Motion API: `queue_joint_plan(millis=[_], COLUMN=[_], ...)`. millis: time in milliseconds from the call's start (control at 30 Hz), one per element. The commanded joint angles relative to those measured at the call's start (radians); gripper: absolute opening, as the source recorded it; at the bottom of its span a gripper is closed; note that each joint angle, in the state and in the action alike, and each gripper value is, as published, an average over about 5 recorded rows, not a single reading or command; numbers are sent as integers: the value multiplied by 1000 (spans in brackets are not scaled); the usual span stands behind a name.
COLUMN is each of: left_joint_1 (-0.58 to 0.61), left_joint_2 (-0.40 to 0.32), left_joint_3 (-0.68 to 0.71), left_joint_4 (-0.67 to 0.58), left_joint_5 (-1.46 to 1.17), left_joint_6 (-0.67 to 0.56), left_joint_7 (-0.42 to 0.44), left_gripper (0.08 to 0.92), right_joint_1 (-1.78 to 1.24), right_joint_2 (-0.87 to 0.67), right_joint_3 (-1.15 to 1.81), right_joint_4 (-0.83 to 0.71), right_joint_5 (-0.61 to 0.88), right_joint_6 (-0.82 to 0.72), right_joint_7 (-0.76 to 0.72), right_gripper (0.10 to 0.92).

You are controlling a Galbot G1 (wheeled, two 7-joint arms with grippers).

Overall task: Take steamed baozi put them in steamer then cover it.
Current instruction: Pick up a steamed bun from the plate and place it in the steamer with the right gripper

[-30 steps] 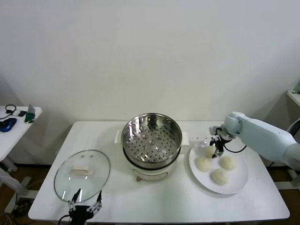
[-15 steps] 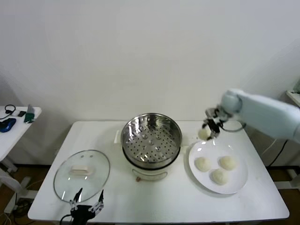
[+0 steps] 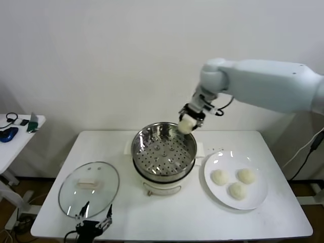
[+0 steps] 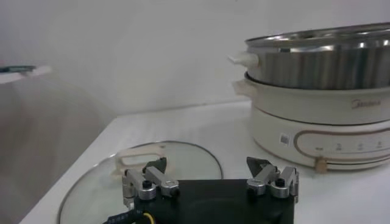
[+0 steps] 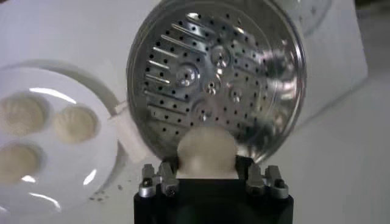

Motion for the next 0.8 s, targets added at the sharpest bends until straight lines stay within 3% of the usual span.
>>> queue_joint_plan(millis=[33,500,800], left_joint_1=[2,-6,-5], left_joint_2=[2,3,2], left_joint_3=[-1,-3,-4], left_joint_4=[-8,4,7], left_joint_5=[1,-4,-4], left_joint_6=[-3,-2,-2], left_joint_7=[-3,-7,-9], left_gripper=[823,823,823], right_joint_1=[-150,-343,-344], right_joint_2=[142,198,224], right_joint_3=[18,93,111], right_joint_4=[-119,-394,-437], right_joint_5=[-299,-379,-344], right_joint_6=[158,216,243], right_joint_7=[106,166,185], right_gripper=[612,640,683])
